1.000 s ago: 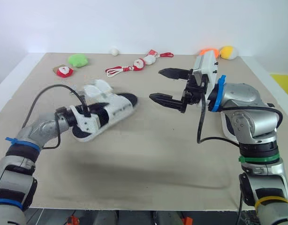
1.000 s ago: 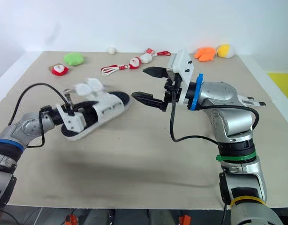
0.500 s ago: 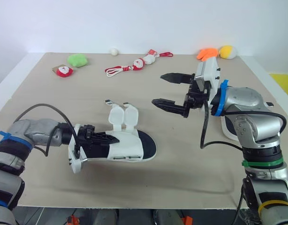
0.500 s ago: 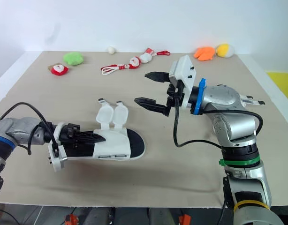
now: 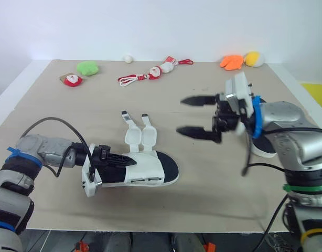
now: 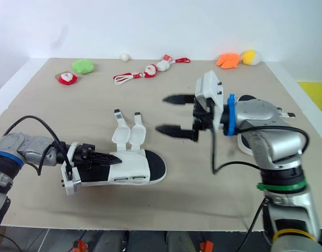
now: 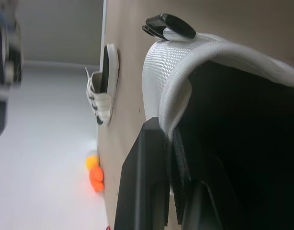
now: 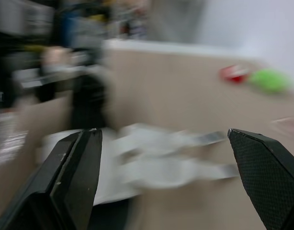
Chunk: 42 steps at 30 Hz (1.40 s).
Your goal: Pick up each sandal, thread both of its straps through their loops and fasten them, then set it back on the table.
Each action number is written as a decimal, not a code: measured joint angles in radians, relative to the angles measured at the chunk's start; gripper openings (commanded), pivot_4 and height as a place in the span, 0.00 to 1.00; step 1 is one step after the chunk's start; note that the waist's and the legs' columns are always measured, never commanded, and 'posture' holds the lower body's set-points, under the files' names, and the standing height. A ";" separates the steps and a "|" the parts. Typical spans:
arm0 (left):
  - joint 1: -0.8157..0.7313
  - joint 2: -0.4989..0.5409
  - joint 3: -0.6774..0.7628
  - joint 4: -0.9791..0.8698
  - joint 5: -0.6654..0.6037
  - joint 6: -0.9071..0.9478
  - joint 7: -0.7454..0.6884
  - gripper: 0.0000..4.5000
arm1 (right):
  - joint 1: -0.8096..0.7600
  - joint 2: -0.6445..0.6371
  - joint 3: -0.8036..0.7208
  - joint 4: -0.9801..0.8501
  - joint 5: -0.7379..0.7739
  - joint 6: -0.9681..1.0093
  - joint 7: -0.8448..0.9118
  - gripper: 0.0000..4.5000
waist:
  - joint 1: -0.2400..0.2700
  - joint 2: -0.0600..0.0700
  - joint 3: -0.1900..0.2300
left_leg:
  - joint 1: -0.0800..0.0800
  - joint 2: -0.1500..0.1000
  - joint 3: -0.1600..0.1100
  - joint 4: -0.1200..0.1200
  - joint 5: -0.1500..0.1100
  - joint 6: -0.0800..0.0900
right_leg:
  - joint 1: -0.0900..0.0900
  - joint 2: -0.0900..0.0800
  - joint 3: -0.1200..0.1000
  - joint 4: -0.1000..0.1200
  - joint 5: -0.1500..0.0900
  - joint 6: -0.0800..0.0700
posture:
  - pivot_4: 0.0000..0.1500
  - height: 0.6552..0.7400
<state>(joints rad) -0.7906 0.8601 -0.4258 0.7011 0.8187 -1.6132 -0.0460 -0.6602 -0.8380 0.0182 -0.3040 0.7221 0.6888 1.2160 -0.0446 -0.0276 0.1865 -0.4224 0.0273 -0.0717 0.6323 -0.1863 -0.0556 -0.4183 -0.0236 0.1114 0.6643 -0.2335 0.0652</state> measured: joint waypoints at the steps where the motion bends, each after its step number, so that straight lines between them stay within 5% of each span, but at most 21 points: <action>1: 0.000 0.000 0.003 -0.001 0.012 0.001 0.010 0.01 | 0.009 -0.020 0.000 -0.018 0.019 0.012 0.029 1.00 | 0.000 0.000 0.000 | 0.000 0.000 0.000 0.000 0.000 0.000 | 0.000 0.000 0.000 0.000 0.000 0.000 | 1.00 1.00; 8: 0.009 0.000 0.004 -0.005 0.052 0.005 0.068 0.01 | 0.024 -0.050 0.006 -0.027 0.009 -0.006 0.085 1.00 | -0.003 0.000 0.000 | 0.002 0.001 0.002 0.002 0.003 0.001 | 0.000 0.001 0.000 0.000 0.002 0.007 | 1.00 1.00; 12: 0.011 0.000 0.004 0.004 0.055 0.004 0.078 0.25 | 0.019 -0.038 0.009 -0.024 -0.005 -0.016 0.084 1.00 | -0.003 0.000 0.000 | 0.002 0.001 0.002 0.002 0.004 0.000 | 0.000 0.001 0.000 0.000 0.003 0.007 | 1.00 1.00; 19: 0.014 0.045 -0.001 0.067 0.013 0.004 0.049 0.94 | 0.022 -0.022 0.020 -0.016 -0.041 -0.030 0.066 1.00 | -0.003 0.000 0.000 | 0.001 0.002 0.002 0.001 0.004 0.000 | -0.001 0.001 0.000 0.000 0.003 0.007 | 1.00 1.00; 21: 0.026 0.065 -0.003 0.071 -0.049 0.006 0.033 0.98 | 0.031 0.000 0.022 -0.016 -0.049 -0.033 0.046 1.00 | -0.003 0.000 0.000 | 0.001 0.001 0.002 0.001 0.004 0.000 | -0.001 0.000 0.000 0.000 0.003 0.007 | 1.00 1.00; 24: 0.082 0.119 -0.061 0.063 -0.239 0.072 -0.025 0.98 | 0.079 0.027 0.023 -0.015 -0.075 -0.045 0.015 1.00 | -0.004 0.000 0.000 | 0.001 0.002 0.002 0.001 0.004 0.000 | -0.001 0.001 0.000 0.000 0.003 0.007 | 1.00 1.00; 27: 0.158 0.173 -0.122 -0.012 -0.485 0.196 -0.121 1.00 | 0.123 0.062 0.034 -0.005 -0.097 -0.048 -0.022 0.81 | -0.004 0.000 0.000 | 0.001 0.002 0.002 0.001 0.004 0.000 | -0.002 0.001 0.000 0.001 0.003 0.007 | 1.00 1.00; 30: 0.290 0.213 -0.131 -0.225 -0.873 0.457 -0.292 1.00 | 0.167 0.103 0.056 -0.006 -0.120 -0.059 -0.062 0.49 | -0.004 0.000 0.000 | 0.001 0.003 0.003 0.001 0.004 0.000 | -0.002 0.001 0.000 0.002 0.002 0.005 | 1.00 1.00; 34: 0.409 0.232 -0.084 -0.426 -1.111 0.698 -0.438 1.00 | 0.211 0.144 0.079 -0.006 -0.150 -0.076 -0.106 0.06 | -0.004 0.001 0.000 | 0.001 0.004 0.003 0.001 0.004 0.001 | -0.002 0.002 0.000 0.002 0.002 0.005 | 1.00 1.00; 42: 0.598 0.198 0.135 -0.782 -1.554 1.330 -0.530 1.00 | 0.282 0.224 0.227 0.105 -0.336 -0.193 -0.172 0.02 | -0.005 0.000 0.000 | 0.002 0.004 0.003 0.002 0.005 0.001 | -0.002 0.003 0.000 0.002 0.000 0.000 | 1.00 1.00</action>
<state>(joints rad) -0.1925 1.0581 -0.2913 -0.0811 -0.7352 -0.2828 -0.5759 -0.3778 -0.6141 0.2447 -0.1986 0.3865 0.4954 1.0439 -0.0494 -0.0274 0.1867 -0.4204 0.0314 -0.0690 0.6339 -0.1814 -0.0541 -0.4200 -0.0208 0.1114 0.6662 -0.2339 0.0653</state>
